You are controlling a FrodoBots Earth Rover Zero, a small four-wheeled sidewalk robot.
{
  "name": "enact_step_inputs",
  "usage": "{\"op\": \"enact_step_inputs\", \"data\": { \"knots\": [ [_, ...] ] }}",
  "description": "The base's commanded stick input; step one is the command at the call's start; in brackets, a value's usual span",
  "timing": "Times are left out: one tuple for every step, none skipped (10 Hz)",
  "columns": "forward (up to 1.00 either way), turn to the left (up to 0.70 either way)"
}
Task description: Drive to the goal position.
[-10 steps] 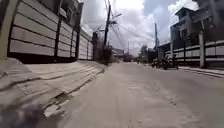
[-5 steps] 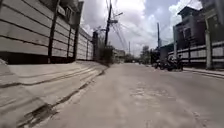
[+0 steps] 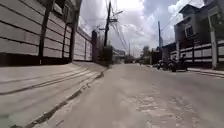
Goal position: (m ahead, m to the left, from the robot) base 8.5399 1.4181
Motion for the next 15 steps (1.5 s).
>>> {"op": "enact_step_inputs", "data": {
  "knots": [
    [1.0,-0.21],
    [1.0,-0.16],
    [1.0,-0.11],
    [1.0,-0.06],
    [1.0,-0.01],
    [1.0,0.0],
    [1.0,-0.04],
    [1.0,-0.09],
    [1.0,-0.13],
    [1.0,-0.17],
    [1.0,-0.21],
    [1.0,-0.25],
    [1.0,-0.29],
    [1.0,0.0],
    [1.0,0.0]
  ]
}}
